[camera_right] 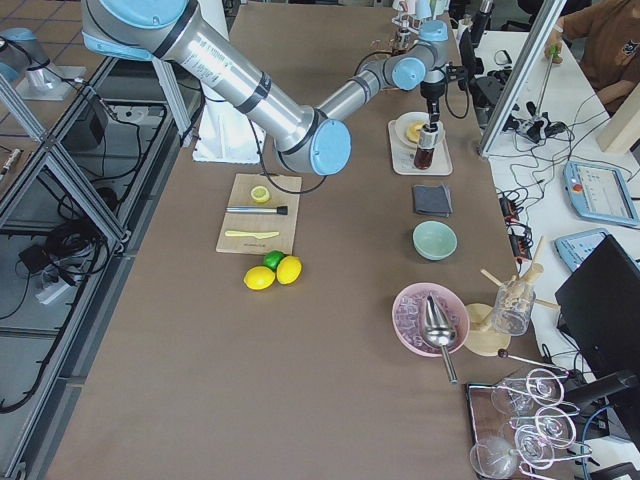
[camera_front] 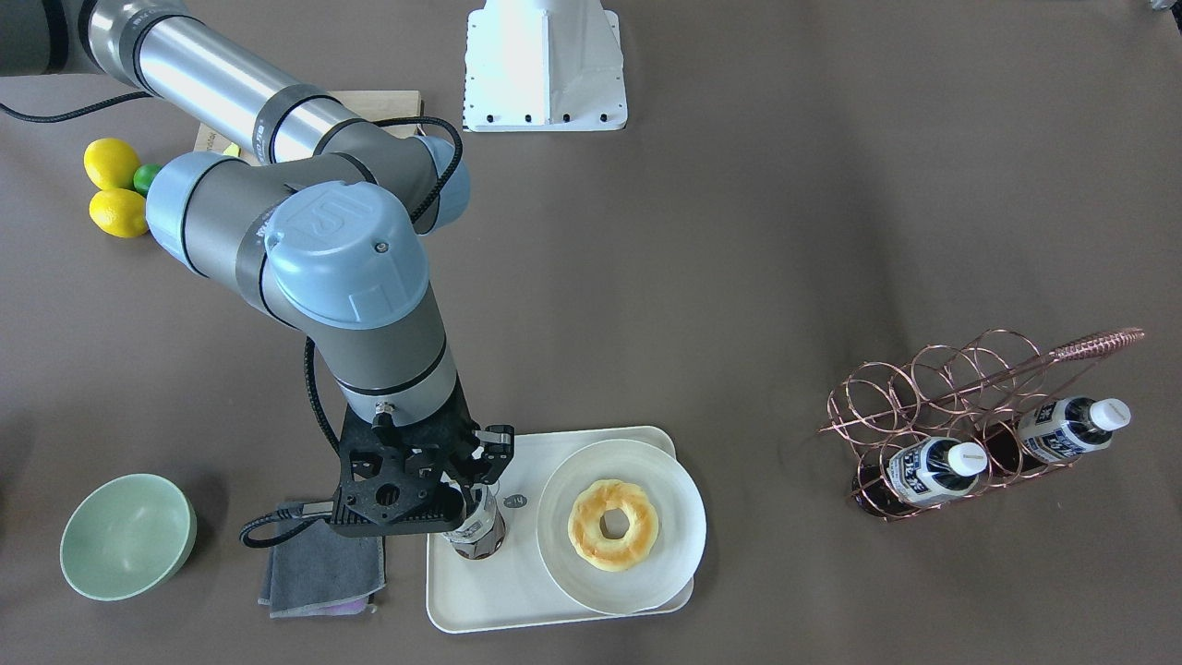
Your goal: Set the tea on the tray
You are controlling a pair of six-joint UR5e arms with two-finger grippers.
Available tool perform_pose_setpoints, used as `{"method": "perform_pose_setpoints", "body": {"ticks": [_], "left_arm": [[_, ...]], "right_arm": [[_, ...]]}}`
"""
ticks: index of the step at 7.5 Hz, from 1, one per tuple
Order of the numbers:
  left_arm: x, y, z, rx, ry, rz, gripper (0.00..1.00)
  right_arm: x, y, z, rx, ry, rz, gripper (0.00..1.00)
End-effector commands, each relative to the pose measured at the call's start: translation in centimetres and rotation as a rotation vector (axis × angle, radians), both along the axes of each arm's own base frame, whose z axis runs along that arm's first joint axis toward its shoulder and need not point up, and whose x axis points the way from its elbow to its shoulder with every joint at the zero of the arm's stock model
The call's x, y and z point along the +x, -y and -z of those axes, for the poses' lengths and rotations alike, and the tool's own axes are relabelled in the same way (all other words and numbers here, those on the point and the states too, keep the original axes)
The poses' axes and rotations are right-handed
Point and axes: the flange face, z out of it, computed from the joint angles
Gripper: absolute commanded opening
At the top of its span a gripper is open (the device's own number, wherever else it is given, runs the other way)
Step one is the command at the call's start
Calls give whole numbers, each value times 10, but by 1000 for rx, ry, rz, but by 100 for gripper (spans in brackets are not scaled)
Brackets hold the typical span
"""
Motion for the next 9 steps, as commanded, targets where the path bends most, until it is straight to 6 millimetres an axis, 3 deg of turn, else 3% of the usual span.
{"method": "perform_pose_setpoints", "body": {"ticks": [1,3,4,5,7,8,9], "left_arm": [[0,3,2,1,0,2,98],[0,4,3,1,0,2,98],[0,3,2,0,0,2,98],[0,3,2,0,0,2,98],[0,4,3,2,0,1,98],[0,3,3,3,0,2,98],[0,3,3,3,0,2,98]], "right_arm": [[-1,0,1,21,12,-2,100],[8,2,15,25,27,-11,100],[18,-4,32,19,55,-6,100],[46,-15,55,-18,74,3,100],[97,-73,88,-37,82,7,100],[122,-99,80,-53,58,-7,100],[152,-117,30,-57,22,-17,100]]}}
